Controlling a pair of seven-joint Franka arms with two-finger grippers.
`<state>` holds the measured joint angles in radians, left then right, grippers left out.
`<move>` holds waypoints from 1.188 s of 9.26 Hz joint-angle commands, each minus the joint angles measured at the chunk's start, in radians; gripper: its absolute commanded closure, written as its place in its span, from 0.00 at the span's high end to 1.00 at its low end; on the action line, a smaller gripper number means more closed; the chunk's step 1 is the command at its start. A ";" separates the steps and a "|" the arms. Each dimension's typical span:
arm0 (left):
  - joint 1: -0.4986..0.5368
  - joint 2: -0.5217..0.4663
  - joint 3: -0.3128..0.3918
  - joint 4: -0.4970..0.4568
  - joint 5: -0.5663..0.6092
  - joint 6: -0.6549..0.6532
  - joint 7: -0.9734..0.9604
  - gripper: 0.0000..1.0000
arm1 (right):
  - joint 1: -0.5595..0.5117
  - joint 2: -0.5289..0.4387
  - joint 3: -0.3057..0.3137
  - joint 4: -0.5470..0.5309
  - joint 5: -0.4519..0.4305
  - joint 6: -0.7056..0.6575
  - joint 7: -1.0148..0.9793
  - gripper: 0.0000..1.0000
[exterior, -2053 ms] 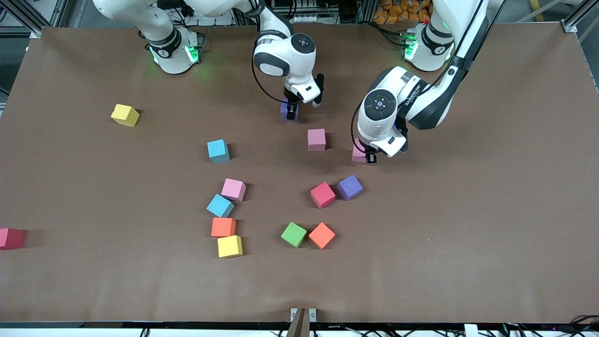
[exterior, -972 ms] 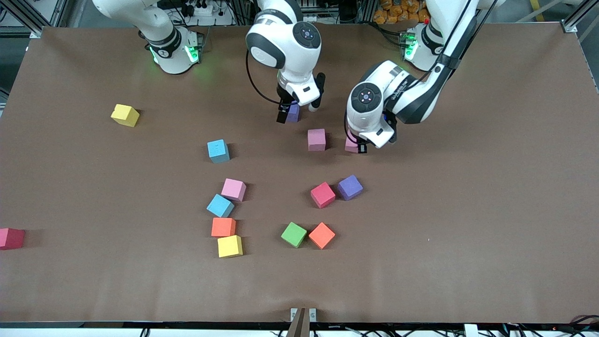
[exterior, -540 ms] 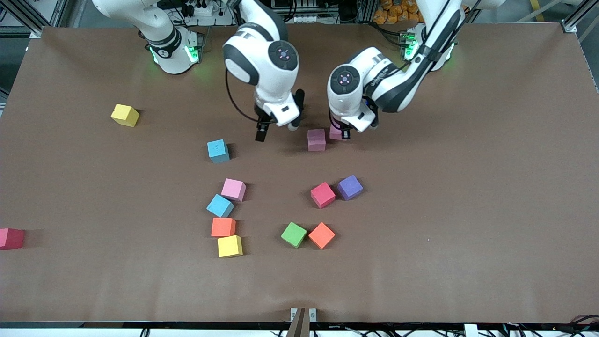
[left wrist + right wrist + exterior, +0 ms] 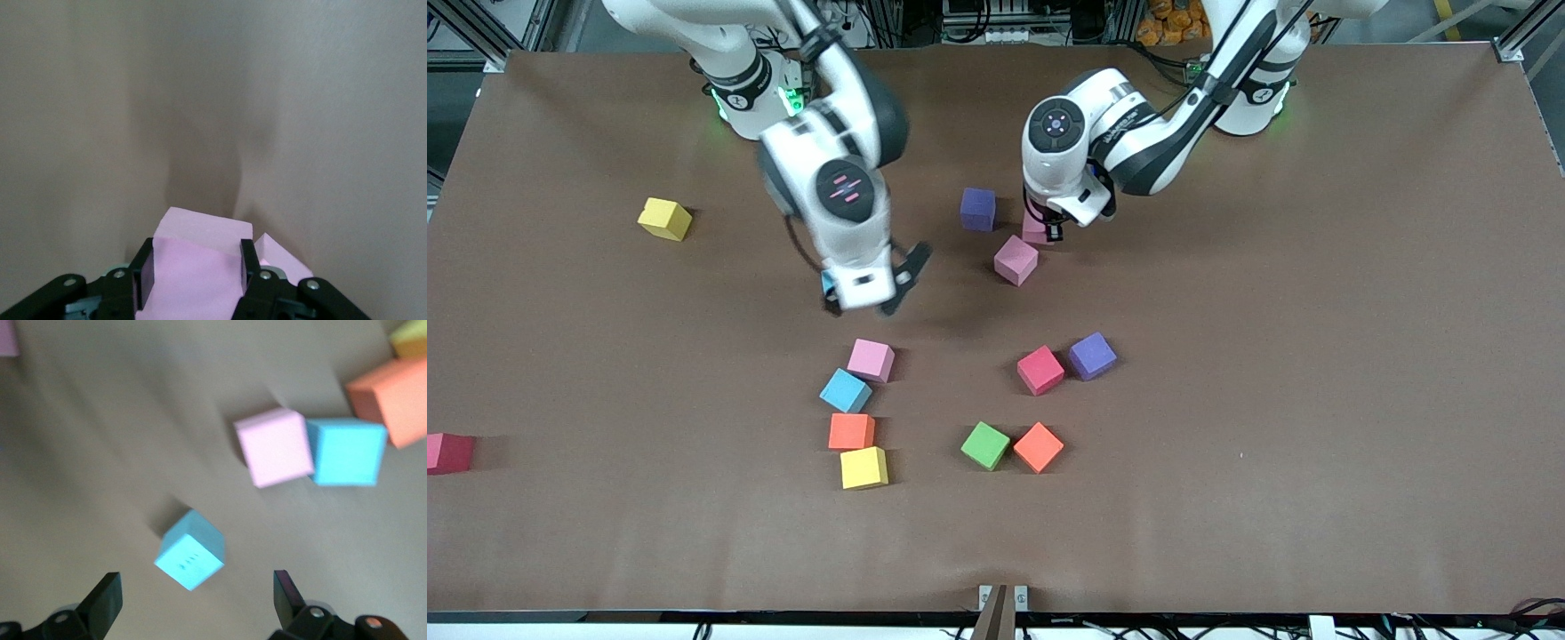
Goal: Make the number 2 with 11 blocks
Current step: 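Grasp the cyan cube with the right gripper while the left gripper holds pink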
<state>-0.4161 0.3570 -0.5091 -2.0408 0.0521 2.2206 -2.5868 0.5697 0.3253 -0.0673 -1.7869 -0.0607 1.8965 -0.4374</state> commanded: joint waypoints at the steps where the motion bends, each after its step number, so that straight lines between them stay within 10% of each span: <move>1: -0.056 0.040 0.001 0.036 -0.009 0.028 -0.059 0.00 | 0.007 -0.005 -0.096 0.023 0.058 -0.017 0.043 1.00; 7: -0.107 0.144 0.009 0.036 0.041 0.111 -0.127 0.00 | 0.006 0.020 -0.134 0.027 -0.094 0.108 0.046 1.00; 11: -0.121 0.175 0.007 0.037 0.086 0.120 -0.185 0.00 | -0.053 0.055 -0.143 -0.032 0.187 0.072 0.185 1.00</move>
<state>-0.5237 0.5122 -0.5019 -2.0147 0.1072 2.3304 -2.7122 0.5238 0.3875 -0.2124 -1.7861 0.0600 1.9806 -0.3482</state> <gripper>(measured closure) 0.458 0.000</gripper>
